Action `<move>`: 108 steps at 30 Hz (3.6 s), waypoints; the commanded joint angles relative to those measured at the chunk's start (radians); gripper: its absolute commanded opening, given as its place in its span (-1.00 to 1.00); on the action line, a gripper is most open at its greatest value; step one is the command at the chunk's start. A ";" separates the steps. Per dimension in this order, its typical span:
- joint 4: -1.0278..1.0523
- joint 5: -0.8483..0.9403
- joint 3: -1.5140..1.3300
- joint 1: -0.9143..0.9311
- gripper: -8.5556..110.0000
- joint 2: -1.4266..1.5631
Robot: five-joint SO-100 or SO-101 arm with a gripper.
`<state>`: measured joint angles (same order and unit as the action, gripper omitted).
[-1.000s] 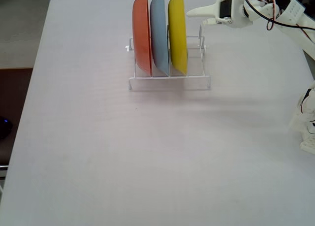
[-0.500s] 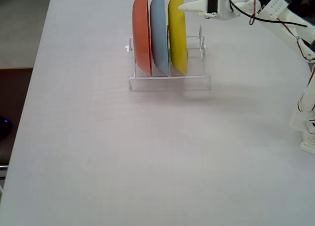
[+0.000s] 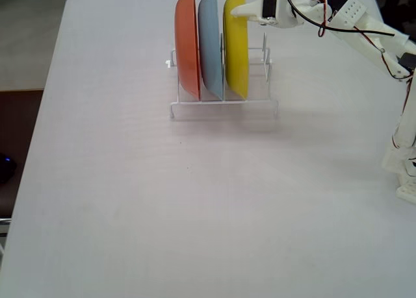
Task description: Would you please take all the plates for me?
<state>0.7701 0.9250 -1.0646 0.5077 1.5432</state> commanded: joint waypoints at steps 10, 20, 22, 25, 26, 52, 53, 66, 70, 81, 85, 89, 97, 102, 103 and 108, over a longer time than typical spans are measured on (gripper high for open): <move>0.132 -0.192 0.437 0.008 -0.87 -0.012; 0.296 -0.345 0.568 0.008 -0.87 0.172; 0.307 -0.376 0.568 -0.008 -0.87 0.219; 0.310 -0.402 0.568 -0.031 -0.87 0.282; 0.310 -0.400 0.568 -0.041 -0.87 0.302; -0.430 -0.727 -0.318 -0.834 -0.87 0.782; -0.466 -0.732 -0.341 -0.841 -0.87 0.782; -0.729 -0.762 -0.425 -0.778 -0.87 0.626; -0.793 -0.769 -0.425 -0.742 -0.87 0.578; -0.851 -0.773 -0.423 -0.689 -0.86 0.520; -0.853 -0.781 -0.423 -0.676 -0.86 0.514; -0.804 -0.779 -0.423 -0.666 -0.85 0.511; -0.592 -0.641 -0.342 -0.623 -0.10 0.512; -0.476 -0.597 -0.270 -0.601 -0.11 0.523; -0.457 -0.589 -0.267 -0.595 -0.11 0.534; -0.285 -0.578 -0.267 -0.538 -0.30 0.612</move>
<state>0.4034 0.3421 -1.3929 -0.0660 2.0724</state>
